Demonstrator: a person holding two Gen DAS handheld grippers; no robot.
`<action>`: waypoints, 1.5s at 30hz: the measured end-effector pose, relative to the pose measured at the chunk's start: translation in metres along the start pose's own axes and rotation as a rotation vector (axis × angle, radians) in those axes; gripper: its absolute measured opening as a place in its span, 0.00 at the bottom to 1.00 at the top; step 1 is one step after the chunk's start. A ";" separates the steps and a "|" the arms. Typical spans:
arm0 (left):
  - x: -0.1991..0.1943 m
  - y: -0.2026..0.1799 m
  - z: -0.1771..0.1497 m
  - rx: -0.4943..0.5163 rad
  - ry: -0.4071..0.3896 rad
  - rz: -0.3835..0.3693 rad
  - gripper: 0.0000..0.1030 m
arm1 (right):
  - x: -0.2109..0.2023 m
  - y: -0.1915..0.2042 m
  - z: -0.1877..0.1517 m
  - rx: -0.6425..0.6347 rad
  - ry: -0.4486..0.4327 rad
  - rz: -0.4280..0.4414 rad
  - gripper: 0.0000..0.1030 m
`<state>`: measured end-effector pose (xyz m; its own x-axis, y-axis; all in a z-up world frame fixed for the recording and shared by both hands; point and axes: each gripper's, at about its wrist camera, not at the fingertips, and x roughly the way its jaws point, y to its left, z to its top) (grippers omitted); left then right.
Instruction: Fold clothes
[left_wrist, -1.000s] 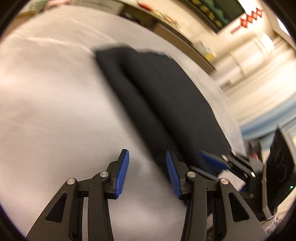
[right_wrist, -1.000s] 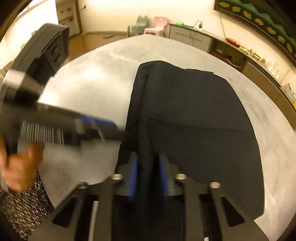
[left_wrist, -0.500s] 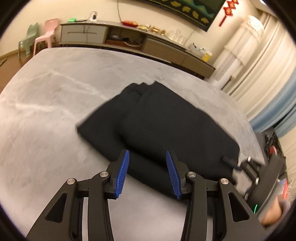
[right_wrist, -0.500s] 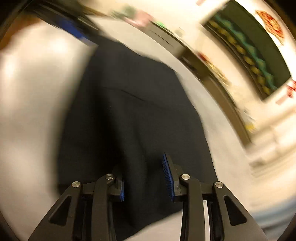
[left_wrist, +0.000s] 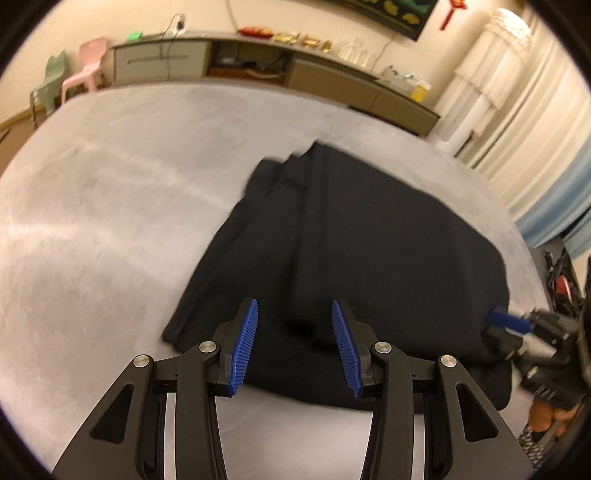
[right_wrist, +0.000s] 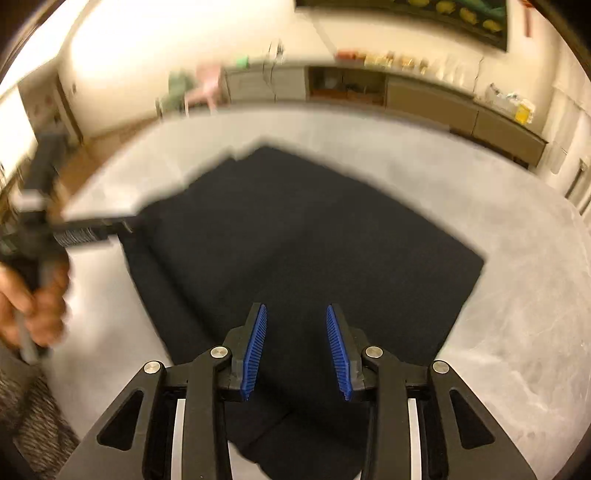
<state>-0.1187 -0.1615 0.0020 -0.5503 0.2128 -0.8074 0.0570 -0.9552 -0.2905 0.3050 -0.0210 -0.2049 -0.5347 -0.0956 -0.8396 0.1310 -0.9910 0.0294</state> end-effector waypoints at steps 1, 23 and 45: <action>0.001 0.006 -0.002 -0.014 0.011 -0.002 0.44 | 0.010 0.004 0.001 -0.019 0.016 -0.012 0.35; -0.020 0.011 -0.003 -0.066 -0.075 -0.035 0.45 | -0.003 0.064 0.088 -0.168 -0.035 -0.097 0.05; 0.010 -0.033 -0.031 0.057 0.027 0.067 0.49 | -0.007 0.057 0.067 -0.257 0.019 -0.196 0.41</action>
<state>-0.1006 -0.1214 -0.0121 -0.5245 0.1530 -0.8375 0.0451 -0.9773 -0.2069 0.2599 -0.0833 -0.1610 -0.5553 0.0990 -0.8258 0.2349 -0.9338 -0.2699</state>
